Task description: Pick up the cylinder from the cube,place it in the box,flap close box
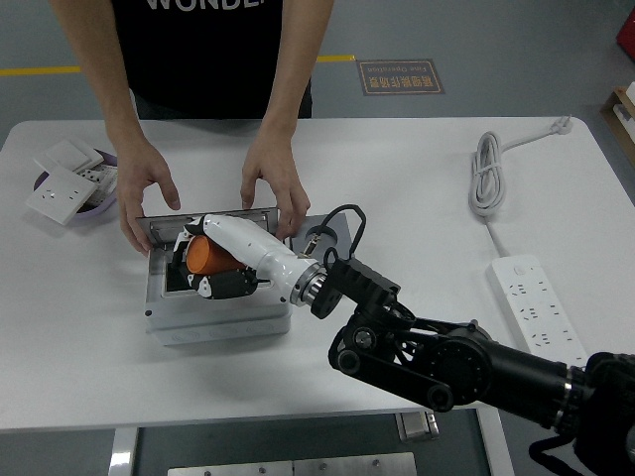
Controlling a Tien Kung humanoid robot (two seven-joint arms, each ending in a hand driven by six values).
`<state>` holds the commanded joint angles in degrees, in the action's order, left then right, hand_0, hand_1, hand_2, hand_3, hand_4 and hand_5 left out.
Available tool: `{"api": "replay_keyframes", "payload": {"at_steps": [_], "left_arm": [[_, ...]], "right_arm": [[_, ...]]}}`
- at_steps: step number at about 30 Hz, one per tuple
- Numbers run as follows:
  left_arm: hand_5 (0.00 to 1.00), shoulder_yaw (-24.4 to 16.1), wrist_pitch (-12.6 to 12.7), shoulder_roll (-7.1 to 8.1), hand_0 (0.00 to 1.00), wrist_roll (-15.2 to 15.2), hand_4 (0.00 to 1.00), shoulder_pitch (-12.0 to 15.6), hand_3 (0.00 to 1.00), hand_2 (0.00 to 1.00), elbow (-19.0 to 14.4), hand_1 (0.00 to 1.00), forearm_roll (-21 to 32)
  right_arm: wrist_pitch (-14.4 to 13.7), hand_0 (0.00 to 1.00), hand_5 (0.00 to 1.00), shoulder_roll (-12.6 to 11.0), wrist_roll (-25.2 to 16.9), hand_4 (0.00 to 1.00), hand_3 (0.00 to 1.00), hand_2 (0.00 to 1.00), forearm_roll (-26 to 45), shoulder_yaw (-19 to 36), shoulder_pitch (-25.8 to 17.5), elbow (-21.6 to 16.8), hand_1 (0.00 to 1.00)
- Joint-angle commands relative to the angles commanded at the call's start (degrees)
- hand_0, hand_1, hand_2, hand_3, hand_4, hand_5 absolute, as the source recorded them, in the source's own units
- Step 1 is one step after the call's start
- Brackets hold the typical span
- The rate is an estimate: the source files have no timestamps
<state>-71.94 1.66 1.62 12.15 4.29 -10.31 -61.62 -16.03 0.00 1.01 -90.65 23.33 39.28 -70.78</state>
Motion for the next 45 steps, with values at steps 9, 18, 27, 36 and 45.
{"api": "replay_keyframes", "payload": {"at_steps": [9,18,27,36,45], "left_arm": [[0.002,-0.1,0.0,0.14,0.923,0.1,0.002,0.0,0.951,0.854,0.0,0.852,-0.3],[0.002,0.0,-0.1,0.22,0.923,0.1,0.002,0.0,0.951,0.854,0.0,0.852,-0.5],[0.002,0.0,-0.1,0.31,0.923,0.2,0.002,-0.1,0.951,0.854,0.0,0.852,-0.7],[0.002,0.2,-0.2,0.3,0.923,0.1,0.002,-0.1,0.951,0.854,0.0,0.852,-0.6],[0.002,0.5,-0.3,0.32,0.923,0.0,0.002,-0.2,0.951,0.854,0.0,0.852,-0.5]], "right_arm": [[0.2,0.116,0.002,0.0,0.4,0.173,0.438,0.463,-3.2,-2.0,1.0,2.9,0.323],[2.7,0.367,0.002,0.0,0.2,0.171,0.498,0.527,-3.0,-2.9,1.9,3.8,0.491],[4.2,0.625,0.09,0.0,0.7,0.252,0.637,0.639,-5.3,-3.6,2.7,3.9,0.65],[4.4,0.853,0.191,0.0,0.9,0.644,0.732,0.745,-6.1,-3.6,3.5,3.8,0.731],[4.5,0.865,0.171,0.0,0.5,0.647,0.742,0.746,-5.6,-3.1,3.5,4.1,0.732]]}}
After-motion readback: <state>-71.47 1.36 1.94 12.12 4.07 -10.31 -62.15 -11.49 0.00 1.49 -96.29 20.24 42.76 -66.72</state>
